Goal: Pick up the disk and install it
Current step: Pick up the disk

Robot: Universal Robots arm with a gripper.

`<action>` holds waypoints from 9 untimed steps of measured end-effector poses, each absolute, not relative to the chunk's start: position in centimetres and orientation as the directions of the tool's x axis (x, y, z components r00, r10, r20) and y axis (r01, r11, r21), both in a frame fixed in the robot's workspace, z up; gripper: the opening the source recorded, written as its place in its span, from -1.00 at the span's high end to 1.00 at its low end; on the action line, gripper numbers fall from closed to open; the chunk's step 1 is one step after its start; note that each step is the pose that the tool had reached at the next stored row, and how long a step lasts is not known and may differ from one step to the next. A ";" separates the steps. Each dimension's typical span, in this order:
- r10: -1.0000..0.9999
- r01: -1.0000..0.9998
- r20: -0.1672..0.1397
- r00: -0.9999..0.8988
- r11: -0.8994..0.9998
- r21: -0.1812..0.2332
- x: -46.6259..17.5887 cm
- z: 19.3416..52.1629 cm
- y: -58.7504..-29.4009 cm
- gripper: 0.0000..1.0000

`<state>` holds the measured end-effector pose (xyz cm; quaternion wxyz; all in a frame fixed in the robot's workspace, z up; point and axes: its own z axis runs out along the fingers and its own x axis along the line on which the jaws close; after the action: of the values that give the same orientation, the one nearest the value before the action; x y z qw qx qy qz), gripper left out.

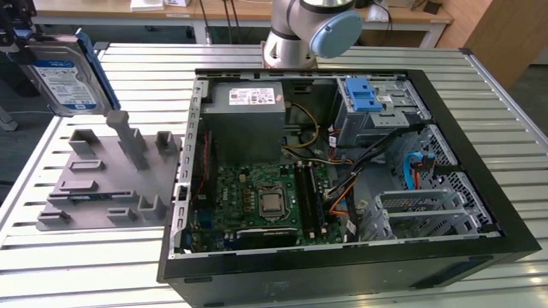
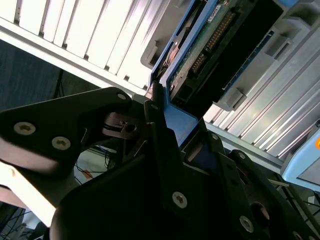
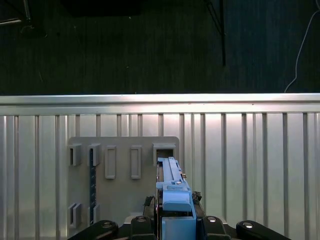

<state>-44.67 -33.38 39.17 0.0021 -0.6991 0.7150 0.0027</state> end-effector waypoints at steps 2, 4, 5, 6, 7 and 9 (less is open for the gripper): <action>-1.000 -1.000 -0.007 -0.023 0.023 0.001 -44.7 39.3 -33.4 0.27; -1.000 -1.000 -0.007 -0.023 0.023 0.001 -44.7 39.4 -33.4 0.27; -1.000 -1.000 -0.007 -0.023 0.023 0.001 -44.7 39.4 -33.4 0.27; -1.000 -1.000 -0.007 -0.023 0.023 0.001 -44.7 39.5 -33.4 0.27; -1.000 -1.000 -0.007 -0.023 0.023 0.001 -44.7 39.5 -33.4 0.27; -1.000 -1.000 -0.007 -0.023 0.023 0.001 -44.7 39.6 -33.4 0.27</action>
<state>-44.67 -33.38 39.65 0.0021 -0.6991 0.7150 0.0027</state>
